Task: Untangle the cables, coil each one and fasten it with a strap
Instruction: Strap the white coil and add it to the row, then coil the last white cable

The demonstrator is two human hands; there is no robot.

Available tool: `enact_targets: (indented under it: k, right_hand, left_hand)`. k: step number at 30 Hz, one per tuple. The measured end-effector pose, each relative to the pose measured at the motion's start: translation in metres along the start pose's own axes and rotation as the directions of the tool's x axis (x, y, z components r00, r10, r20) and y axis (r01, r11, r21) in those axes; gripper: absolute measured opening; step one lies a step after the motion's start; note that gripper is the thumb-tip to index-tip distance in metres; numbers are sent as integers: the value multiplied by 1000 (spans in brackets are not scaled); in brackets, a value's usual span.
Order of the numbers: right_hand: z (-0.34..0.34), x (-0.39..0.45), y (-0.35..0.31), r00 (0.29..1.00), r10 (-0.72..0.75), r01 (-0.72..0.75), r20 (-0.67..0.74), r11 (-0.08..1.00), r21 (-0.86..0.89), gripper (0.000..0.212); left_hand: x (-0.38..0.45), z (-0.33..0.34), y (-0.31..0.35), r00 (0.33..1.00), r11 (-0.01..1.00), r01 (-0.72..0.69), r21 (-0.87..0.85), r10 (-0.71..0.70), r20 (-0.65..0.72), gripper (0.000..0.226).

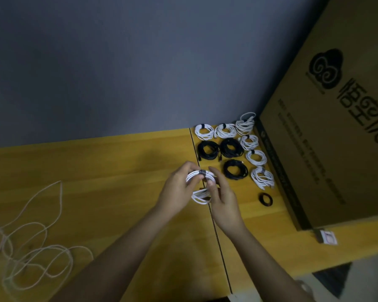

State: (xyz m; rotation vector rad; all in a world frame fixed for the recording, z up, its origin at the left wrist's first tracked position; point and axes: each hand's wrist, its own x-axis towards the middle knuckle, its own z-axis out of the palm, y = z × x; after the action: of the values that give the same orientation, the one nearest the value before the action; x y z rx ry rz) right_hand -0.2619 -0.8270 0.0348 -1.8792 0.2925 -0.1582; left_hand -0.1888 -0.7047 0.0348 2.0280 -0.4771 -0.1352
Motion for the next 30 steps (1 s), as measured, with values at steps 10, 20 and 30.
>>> enact_targets:
  k: [10, 20, 30]
  right_hand:
    - [-55, 49, 129, 957, 233, -274, -170, 919, -282, 40]
    - [-78, 79, 175, 974, 81, -213, -211, 639, -739, 36]
    - [-30, 73, 141, 980, -189, 146, 61, 476, -867, 26]
  left_hand:
    - [44, 90, -46, 858, 914, 367, 173, -405, 315, 37]
    - [40, 74, -65, 854, 789, 377, 484, -499, 149, 25]
    - [-1, 10, -83, 881, 790, 441, 425, -472, -37, 23]
